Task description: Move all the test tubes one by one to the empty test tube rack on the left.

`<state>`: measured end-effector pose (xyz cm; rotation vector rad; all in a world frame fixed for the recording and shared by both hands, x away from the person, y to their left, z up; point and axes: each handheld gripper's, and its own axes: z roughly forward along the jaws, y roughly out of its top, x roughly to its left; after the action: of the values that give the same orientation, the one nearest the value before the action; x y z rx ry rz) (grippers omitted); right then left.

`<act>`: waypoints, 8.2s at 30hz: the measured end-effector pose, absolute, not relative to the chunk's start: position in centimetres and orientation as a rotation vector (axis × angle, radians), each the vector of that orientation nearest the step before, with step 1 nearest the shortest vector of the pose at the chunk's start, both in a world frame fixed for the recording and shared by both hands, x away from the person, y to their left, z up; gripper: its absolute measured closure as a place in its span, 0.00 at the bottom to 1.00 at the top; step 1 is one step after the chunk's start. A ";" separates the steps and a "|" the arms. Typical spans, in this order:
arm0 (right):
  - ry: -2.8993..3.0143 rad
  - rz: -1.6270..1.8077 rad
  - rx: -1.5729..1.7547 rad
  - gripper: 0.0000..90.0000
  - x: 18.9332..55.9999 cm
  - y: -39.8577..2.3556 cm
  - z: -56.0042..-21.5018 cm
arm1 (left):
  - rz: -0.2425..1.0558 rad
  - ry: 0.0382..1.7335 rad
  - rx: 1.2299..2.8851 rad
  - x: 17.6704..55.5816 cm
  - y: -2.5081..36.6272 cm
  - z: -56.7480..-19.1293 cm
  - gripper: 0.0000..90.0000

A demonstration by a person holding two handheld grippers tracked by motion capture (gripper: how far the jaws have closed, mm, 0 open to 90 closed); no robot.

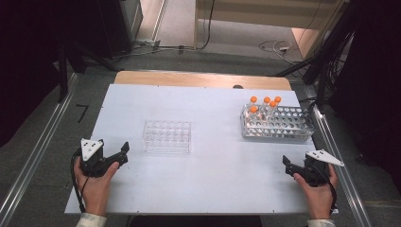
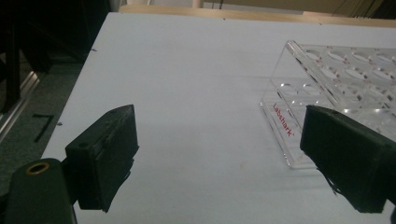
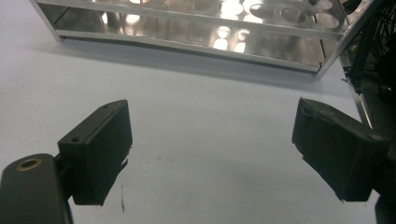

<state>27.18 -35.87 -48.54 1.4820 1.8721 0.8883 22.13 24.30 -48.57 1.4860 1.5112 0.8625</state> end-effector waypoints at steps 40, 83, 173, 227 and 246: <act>1.877 0.985 1.351 0.16 31.3 -31.7 -45.7 | 0.853 1.497 1.462 22.4 24.6 -48.8 0.13; 1.942 1.095 1.197 0.64 38.0 -24.1 -44.9 | 0.858 1.515 1.446 22.1 25.1 -48.8 0.13; 2.287 1.269 0.769 0.80 30.0 -14.2 -45.1 | 0.586 1.052 1.714 25.5 7.9 -42.6 0.33; 2.315 1.419 0.781 0.33 29.2 -13.8 -44.4 | 0.517 0.987 1.645 27.2 9.7 -38.7 0.78; 2.314 1.410 0.796 0.31 29.4 -13.8 -44.5 | 0.606 1.050 1.655 26.7 13.1 -38.4 0.78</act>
<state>29.39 -13.83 -44.46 0.7960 2.3145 1.4098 26.71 13.07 -38.37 1.6550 1.0498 0.6059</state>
